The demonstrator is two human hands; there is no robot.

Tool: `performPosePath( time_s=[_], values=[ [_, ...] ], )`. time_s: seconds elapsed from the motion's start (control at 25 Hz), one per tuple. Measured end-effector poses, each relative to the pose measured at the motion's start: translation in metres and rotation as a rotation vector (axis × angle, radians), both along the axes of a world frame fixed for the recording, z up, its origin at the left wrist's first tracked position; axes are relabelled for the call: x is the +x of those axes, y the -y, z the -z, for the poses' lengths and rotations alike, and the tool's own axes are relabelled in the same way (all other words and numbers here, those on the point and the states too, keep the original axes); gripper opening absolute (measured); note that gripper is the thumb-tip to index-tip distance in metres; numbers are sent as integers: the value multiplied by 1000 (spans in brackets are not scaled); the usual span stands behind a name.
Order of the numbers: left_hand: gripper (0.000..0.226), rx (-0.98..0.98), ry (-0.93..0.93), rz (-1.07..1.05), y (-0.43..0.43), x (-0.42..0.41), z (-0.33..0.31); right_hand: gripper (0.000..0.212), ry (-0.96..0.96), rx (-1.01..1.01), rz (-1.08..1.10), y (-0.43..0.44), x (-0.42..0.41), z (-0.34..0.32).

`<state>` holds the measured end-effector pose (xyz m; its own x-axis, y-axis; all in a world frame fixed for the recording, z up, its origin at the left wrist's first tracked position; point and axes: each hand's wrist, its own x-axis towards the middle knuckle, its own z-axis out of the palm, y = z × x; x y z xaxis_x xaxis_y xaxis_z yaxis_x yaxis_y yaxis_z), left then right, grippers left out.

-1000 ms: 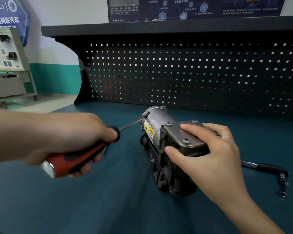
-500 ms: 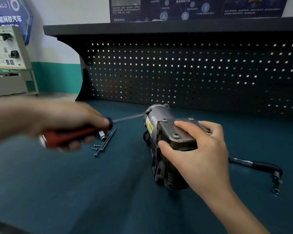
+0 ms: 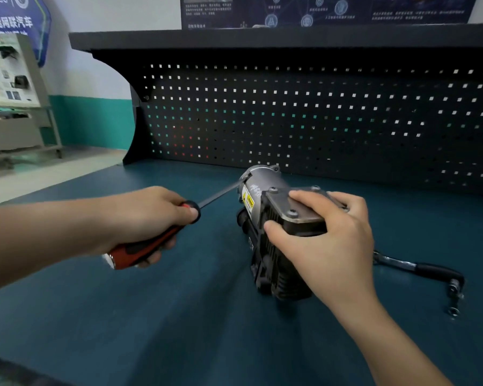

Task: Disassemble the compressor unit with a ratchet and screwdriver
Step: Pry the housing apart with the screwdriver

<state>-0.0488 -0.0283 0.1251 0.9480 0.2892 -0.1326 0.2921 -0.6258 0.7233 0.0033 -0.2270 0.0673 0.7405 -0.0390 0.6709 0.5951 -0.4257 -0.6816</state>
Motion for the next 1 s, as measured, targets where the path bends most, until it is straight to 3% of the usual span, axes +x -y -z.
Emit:
performPosePath(
  time_s=[0.68, 0.8, 0.88, 0.92, 1.0],
  values=[
    [17, -271, 142, -61, 4, -6, 41, 38, -68, -26, 38, 5, 4, -5],
    [13, -510, 102, -62, -4, -13, 30, 37, -98, -15, -3, 11, 8, -8],
    [28, -730, 42, -20, -7, -18, 23, 36, -130, 40, -12, 19, 15, -9],
    [37, -745, 21, 10, -8, -17, 19, 36, -155, 83, -15, 24, 19, -7],
    [34, -593, 4, 82, -7, -8, 4, 37, -208, 191, -19, 35, 27, -2]
  ],
)
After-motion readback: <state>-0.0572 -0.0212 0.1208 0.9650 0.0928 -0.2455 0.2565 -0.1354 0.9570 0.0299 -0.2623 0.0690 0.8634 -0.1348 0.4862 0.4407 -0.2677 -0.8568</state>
